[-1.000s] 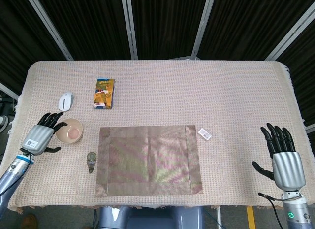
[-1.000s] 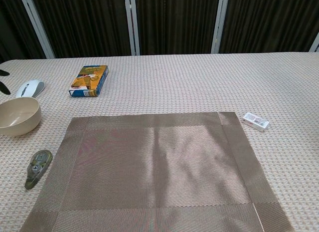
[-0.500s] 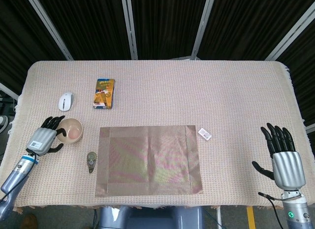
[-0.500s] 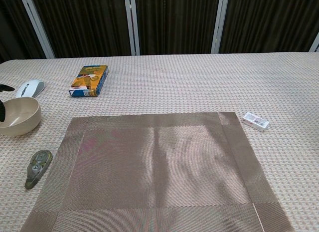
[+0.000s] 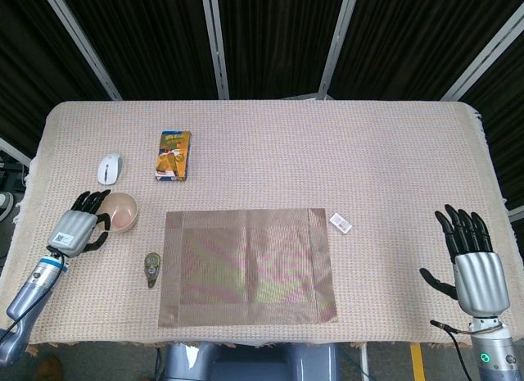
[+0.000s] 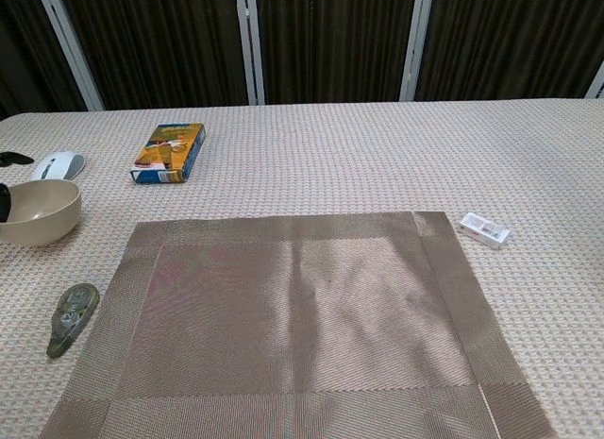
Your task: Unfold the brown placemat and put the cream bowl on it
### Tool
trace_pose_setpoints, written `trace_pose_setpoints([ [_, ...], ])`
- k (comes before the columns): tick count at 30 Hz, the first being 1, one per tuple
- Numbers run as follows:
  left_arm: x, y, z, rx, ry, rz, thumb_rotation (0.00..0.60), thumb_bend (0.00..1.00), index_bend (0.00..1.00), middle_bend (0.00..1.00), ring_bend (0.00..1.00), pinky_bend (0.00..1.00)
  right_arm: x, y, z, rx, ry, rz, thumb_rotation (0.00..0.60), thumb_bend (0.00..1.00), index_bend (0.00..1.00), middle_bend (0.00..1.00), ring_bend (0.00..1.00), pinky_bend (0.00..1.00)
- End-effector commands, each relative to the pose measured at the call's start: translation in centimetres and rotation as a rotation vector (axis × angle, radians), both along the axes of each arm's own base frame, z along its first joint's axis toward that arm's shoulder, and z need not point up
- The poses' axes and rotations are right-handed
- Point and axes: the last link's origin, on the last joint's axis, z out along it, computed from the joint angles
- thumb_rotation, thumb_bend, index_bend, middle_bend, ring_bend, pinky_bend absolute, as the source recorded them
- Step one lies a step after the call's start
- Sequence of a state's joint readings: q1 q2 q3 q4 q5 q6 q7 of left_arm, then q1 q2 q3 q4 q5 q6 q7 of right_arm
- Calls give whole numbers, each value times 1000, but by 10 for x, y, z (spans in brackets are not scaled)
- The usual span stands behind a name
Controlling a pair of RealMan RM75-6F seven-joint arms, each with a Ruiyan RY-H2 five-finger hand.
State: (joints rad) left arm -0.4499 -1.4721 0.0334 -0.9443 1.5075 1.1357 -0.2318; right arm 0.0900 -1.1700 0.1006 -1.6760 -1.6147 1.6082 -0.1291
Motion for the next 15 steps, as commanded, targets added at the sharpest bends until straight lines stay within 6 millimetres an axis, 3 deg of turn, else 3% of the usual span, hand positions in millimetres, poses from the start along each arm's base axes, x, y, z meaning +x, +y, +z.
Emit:
trace_pose_setpoints([
  [1,21,2,9,21,-54,-62,600,425,616,0,0,0,0,0,0,0,-2,0,600,0,0,0,0,0],
  [4,39,1,10,10,-97,-94,600,426,616,0,0,0,0,0,0,1,-2,0,600,0,0,0,0,0],
  [7,89,-5,0,-43,-153,-224,600,427,616,0,0,0,0,0,-1,3,-1,-3,600,0,0,0,0,0],
  [12,148,-15,-37,-160,-135,-347,600,426,617,0,0,0,1,0,-3,6,4,0,600,0,0,0,0,0],
  [15,168,-19,-56,-199,-118,-385,600,425,617,0,0,0,1,0,-3,4,4,-3,600,0,0,0,0,0],
])
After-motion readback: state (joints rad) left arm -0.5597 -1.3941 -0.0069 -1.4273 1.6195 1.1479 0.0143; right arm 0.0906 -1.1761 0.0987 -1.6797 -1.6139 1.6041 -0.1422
